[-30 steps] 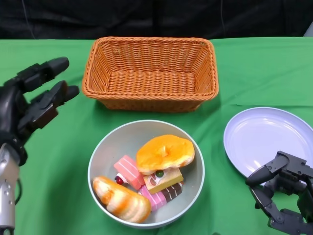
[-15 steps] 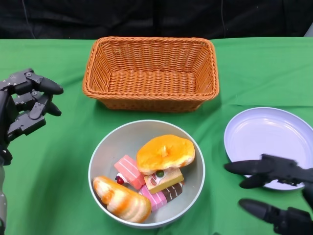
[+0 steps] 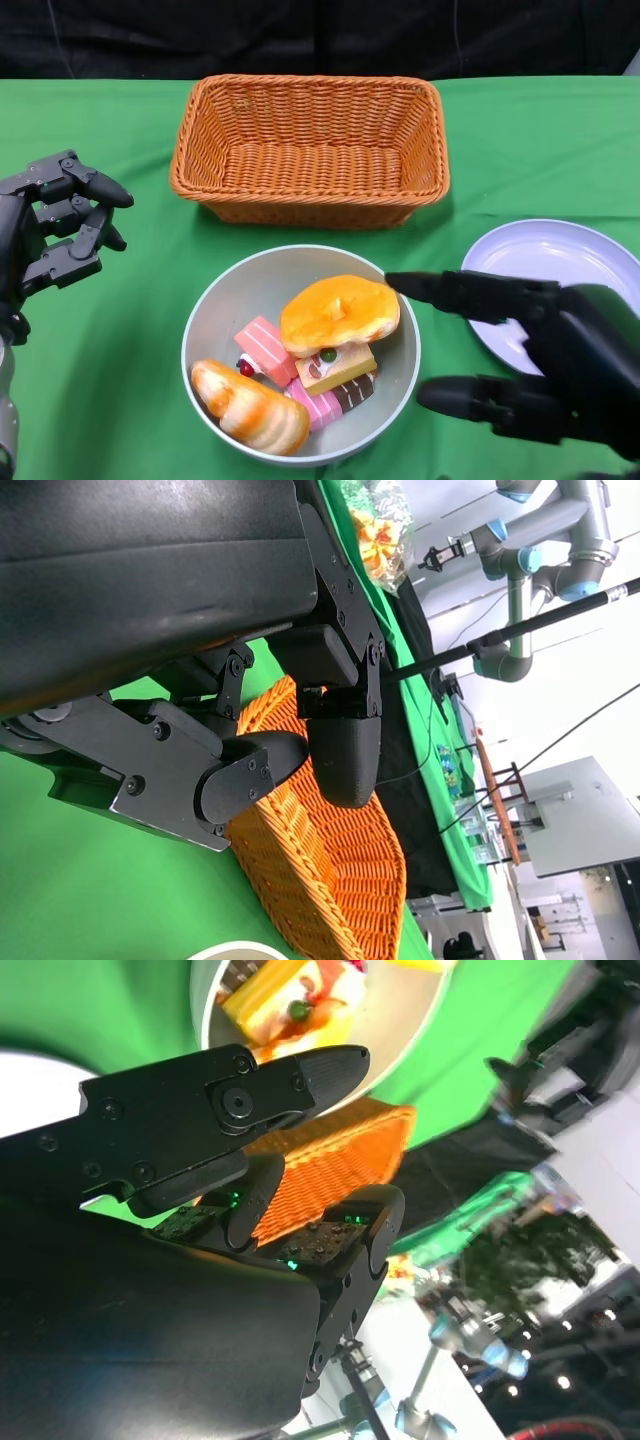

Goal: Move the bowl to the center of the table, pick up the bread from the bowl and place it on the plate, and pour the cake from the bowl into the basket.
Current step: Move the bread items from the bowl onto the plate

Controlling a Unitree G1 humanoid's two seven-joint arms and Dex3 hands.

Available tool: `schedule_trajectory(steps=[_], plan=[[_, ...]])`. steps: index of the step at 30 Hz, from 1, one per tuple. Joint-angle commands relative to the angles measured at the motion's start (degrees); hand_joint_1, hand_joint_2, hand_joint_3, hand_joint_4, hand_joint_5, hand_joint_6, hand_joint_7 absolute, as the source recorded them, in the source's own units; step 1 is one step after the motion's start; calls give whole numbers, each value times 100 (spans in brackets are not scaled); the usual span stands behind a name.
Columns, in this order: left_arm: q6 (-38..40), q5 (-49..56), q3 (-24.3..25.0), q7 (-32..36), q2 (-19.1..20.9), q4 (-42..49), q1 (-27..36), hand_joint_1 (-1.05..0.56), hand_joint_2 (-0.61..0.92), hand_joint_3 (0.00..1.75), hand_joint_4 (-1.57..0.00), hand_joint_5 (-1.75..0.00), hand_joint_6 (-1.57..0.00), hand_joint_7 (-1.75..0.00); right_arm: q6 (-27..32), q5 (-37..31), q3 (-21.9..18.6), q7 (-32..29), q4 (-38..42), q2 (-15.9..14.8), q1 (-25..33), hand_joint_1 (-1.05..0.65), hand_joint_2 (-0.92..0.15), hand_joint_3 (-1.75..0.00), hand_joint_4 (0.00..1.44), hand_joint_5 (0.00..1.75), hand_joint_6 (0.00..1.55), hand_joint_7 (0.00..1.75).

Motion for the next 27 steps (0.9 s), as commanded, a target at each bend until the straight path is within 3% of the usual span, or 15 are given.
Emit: schedule_trajectory(steps=[1, 8, 20, 27], plan=[[-79, 12, -13, 28, 71, -1, -67, -9, 63, 93, -76, -158, -78, -121, 182, -596, 337, 63, 237, 85, -401, -69, -92, -3, 65, 21, 58, 1], [-102, -11, -39, 9, 26, -5, -37, -7, 63, 93, -74, -157, -78, -122, 114, -1216, 777, -116, 1200, 283, -1110, -71, -92, -3, 69, 18, 60, 1], [-204, 90, -125, 84, 65, -50, 31, -8, 62, 95, -76, -159, -77, -124, -241, -1856, 1340, -652, 3137, 228, -1990, -74, -92, -5, 64, 9, 56, 0], [-207, 81, -134, 94, 51, -102, 93, -8, 62, 98, -74, -161, -77, -126, -367, -2960, 1933, -1351, 4229, 99, -2547, -77, -92, -3, 59, 3, 51, 0]])
